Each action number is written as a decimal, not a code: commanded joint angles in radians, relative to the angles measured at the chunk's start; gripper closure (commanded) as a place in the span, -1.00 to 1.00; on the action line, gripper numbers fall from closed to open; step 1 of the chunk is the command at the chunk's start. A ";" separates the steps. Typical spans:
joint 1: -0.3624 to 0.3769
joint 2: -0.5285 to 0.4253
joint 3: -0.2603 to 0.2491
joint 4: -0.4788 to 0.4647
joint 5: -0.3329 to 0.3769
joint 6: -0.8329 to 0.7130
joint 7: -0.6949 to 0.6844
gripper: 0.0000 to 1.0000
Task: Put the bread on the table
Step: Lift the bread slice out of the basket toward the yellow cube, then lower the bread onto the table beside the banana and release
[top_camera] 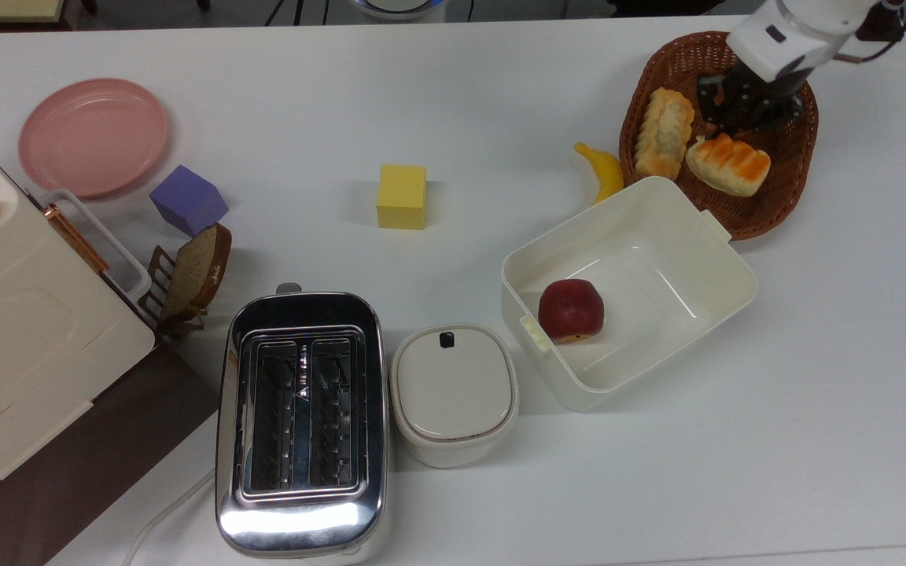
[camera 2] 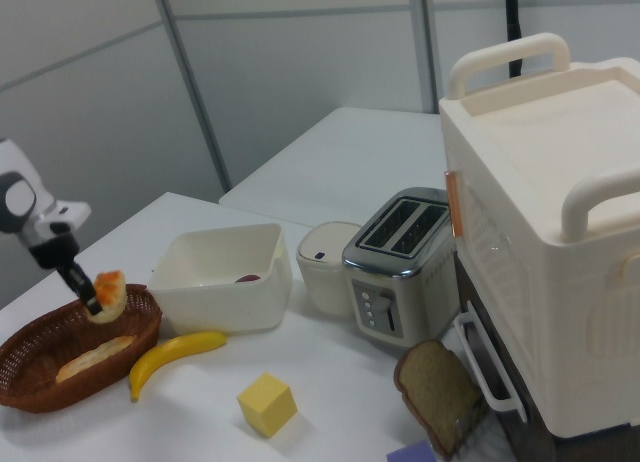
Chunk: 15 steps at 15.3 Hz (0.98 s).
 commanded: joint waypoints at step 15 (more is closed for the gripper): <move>-0.395 -0.177 -0.210 -0.107 0.038 -0.373 -0.752 -1.00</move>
